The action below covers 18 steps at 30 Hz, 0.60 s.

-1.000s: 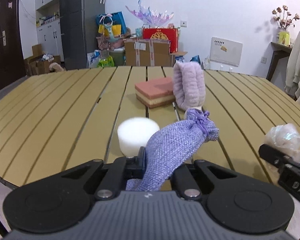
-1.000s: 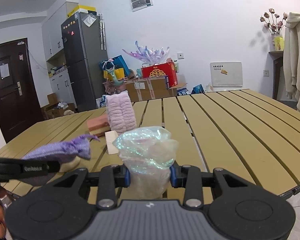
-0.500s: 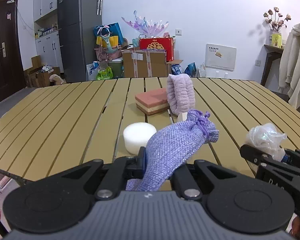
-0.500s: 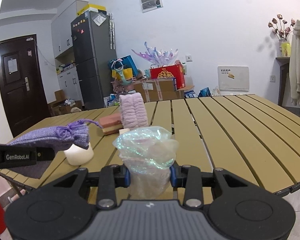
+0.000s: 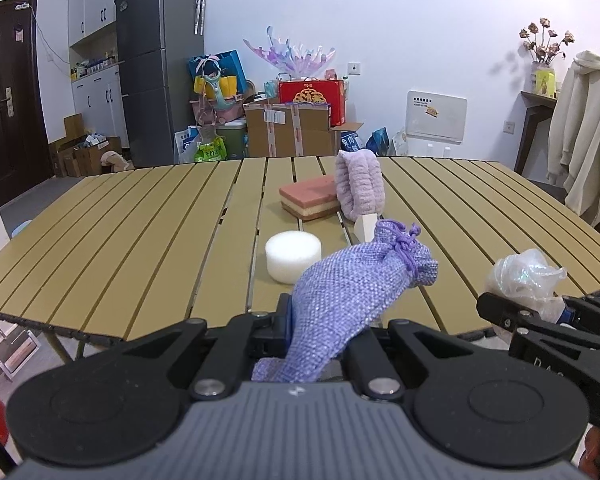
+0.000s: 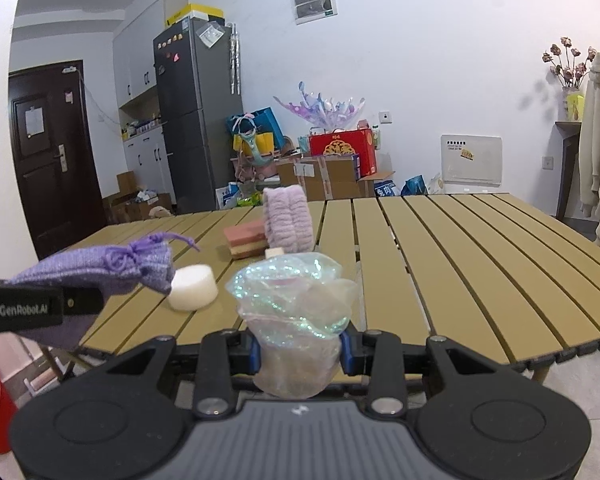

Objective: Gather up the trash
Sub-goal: 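Lift the purple pouch and clear cup off the table and carry them to the black bin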

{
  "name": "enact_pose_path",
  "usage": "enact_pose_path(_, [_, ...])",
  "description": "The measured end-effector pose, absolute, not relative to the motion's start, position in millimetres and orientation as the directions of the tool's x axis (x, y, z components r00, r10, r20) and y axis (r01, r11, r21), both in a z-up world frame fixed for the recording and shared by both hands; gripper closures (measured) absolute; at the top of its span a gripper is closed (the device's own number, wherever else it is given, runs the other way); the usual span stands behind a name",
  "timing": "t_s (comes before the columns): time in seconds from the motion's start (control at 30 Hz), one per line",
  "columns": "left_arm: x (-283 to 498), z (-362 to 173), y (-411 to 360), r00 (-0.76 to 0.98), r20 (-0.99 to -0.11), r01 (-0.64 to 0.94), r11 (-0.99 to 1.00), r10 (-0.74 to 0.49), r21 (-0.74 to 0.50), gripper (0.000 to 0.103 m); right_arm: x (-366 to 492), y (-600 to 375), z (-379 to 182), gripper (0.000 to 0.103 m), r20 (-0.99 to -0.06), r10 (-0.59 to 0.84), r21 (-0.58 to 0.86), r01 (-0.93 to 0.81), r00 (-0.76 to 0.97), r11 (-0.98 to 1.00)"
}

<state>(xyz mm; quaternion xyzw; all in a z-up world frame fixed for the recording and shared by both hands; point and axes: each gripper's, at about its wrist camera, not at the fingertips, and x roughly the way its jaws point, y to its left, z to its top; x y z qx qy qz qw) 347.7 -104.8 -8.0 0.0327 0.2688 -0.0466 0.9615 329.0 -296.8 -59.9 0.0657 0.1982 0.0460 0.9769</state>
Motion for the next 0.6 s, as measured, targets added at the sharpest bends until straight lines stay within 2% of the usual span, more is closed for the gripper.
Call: enact_pose_path(0.6, [272.2,-17.0,-60.8,0.835,-0.548,0.080,0.996,-0.049,0.032,0.097,247.3,-259.2,-64.2,0.069,-0.445,0.142,0.063,-0.128,0.884,0.990])
